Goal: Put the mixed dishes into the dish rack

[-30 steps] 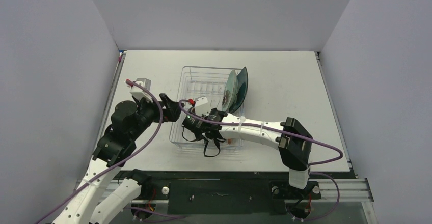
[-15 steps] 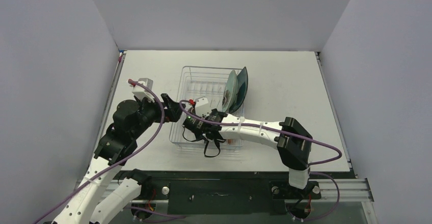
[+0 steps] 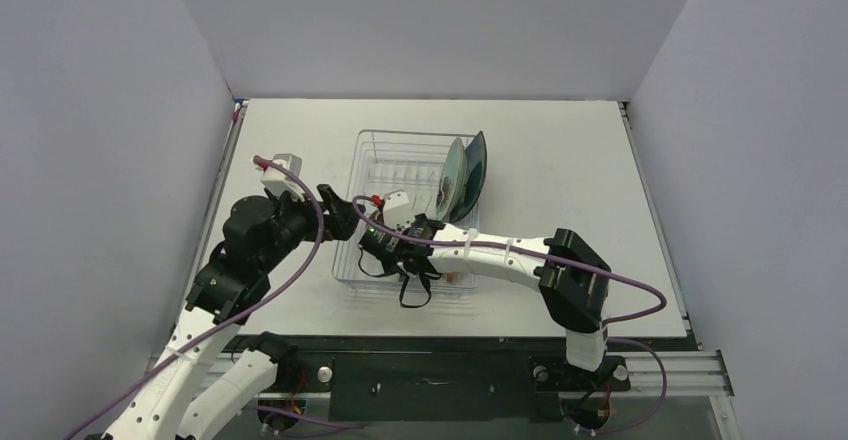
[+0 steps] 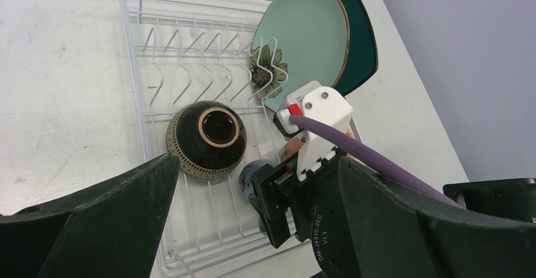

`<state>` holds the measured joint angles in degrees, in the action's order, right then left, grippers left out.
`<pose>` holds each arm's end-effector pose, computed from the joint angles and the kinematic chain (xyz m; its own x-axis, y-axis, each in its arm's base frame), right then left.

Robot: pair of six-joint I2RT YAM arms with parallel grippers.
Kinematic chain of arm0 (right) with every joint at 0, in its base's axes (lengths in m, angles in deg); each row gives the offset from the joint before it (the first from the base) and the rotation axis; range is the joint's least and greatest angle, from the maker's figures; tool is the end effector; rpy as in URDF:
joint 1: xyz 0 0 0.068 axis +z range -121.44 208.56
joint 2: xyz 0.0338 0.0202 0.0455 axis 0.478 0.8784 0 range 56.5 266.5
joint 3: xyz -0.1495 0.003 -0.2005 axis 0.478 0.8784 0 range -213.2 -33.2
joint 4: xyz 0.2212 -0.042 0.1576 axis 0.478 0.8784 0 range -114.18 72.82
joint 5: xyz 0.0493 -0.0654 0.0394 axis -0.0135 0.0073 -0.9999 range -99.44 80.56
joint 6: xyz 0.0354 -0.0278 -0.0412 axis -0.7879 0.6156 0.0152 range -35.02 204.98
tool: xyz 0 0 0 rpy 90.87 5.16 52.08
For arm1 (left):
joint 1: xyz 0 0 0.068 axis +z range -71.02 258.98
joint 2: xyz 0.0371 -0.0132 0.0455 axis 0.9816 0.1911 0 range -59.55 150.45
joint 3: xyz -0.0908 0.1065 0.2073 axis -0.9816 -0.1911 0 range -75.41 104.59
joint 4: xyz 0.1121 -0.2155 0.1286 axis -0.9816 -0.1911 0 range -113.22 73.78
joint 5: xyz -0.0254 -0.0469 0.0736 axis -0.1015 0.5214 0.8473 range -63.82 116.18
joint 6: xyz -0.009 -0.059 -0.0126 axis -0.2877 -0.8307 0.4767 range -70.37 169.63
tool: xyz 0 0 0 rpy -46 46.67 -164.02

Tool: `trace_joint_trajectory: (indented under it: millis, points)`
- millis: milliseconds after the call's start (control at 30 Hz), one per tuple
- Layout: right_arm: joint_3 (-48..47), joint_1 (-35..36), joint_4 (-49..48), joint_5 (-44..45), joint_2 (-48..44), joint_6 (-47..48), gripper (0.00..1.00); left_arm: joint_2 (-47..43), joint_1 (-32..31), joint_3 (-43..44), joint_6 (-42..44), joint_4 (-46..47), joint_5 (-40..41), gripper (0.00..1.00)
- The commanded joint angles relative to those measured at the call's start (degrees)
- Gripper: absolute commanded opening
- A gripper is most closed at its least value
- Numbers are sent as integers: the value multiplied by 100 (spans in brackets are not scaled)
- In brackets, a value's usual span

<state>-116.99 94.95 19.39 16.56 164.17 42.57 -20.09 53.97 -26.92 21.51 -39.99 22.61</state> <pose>0.1779 0.3571 0.1863 -0.7831 -0.2782 -0.5562 -0.3089 0.9502 -0.0403 0.1769 -0.0856 0.3359 -0.4279 -0.3193 -0.8456 0.3117 0.8260 -0.4696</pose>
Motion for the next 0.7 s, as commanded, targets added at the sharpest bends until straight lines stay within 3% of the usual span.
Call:
trace_joint_trajectory:
  millis: [0, 200, 433, 667]
  points:
    - [72, 1, -105, -7, -116, 89, 62, 10, 14, 10, -33, 283, -57, 97]
    - [-4, 1, -43, 45, -385, 167, 79, 49, 14, 40, -29, 306, -75, 96]
    - [-235, 30, 216, 237, -791, 278, 83, 137, 12, 164, -88, 323, -142, 96]
    - [-183, 66, 244, 570, -1819, 450, 85, 212, 10, 394, -42, 241, -55, 96]
